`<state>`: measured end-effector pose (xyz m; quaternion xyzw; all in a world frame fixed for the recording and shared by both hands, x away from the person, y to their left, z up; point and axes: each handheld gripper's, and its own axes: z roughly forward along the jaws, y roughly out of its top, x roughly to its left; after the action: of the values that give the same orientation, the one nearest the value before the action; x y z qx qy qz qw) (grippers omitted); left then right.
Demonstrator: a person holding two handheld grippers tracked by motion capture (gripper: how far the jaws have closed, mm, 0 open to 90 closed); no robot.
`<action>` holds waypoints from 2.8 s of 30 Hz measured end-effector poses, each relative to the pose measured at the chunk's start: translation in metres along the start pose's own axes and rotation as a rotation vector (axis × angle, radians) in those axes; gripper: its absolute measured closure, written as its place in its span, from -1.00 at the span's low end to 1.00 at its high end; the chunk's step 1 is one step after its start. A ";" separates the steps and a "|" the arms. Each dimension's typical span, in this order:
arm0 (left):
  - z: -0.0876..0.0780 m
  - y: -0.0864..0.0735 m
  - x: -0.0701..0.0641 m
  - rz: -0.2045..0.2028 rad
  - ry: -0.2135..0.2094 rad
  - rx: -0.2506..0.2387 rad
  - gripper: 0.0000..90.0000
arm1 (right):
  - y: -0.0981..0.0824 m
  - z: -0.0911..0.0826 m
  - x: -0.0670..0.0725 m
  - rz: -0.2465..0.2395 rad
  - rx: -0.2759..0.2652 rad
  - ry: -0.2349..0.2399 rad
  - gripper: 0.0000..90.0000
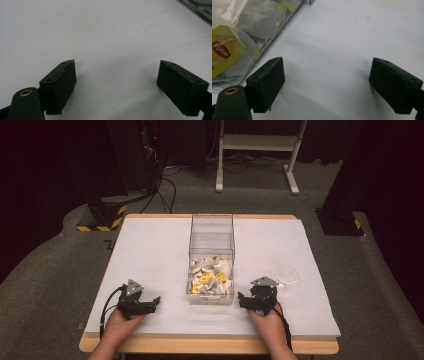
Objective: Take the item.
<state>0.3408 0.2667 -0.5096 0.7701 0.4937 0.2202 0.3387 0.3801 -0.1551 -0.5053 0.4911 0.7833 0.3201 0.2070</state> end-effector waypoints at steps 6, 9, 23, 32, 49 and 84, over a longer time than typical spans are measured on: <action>0.000 0.000 0.000 -0.002 0.000 -0.001 -0.64 | 0.000 0.000 0.000 -0.003 0.000 0.001 -0.70; 0.000 0.000 0.000 -0.001 0.000 -0.001 -0.64 | 0.000 0.000 0.000 -0.002 0.001 0.002 -0.70; 0.000 0.000 0.000 -0.002 0.000 -0.001 -0.64 | 0.000 0.000 -0.001 -0.001 -0.001 0.003 -0.69; 0.000 0.000 0.000 -0.001 0.000 0.000 -0.64 | 0.000 -0.005 -0.001 0.006 -0.013 0.018 -0.70; 0.000 0.000 0.000 -0.002 0.000 -0.001 -0.64 | 0.005 -0.021 -0.004 -0.010 -0.082 0.043 -0.70; 0.000 0.000 0.000 -0.004 -0.002 0.000 -0.64 | 0.025 -0.057 0.002 -0.046 -0.208 0.099 -0.68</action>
<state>0.3409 0.2666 -0.5096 0.7693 0.4948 0.2190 0.3396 0.3586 -0.1628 -0.4473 0.4324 0.7661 0.4186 0.2254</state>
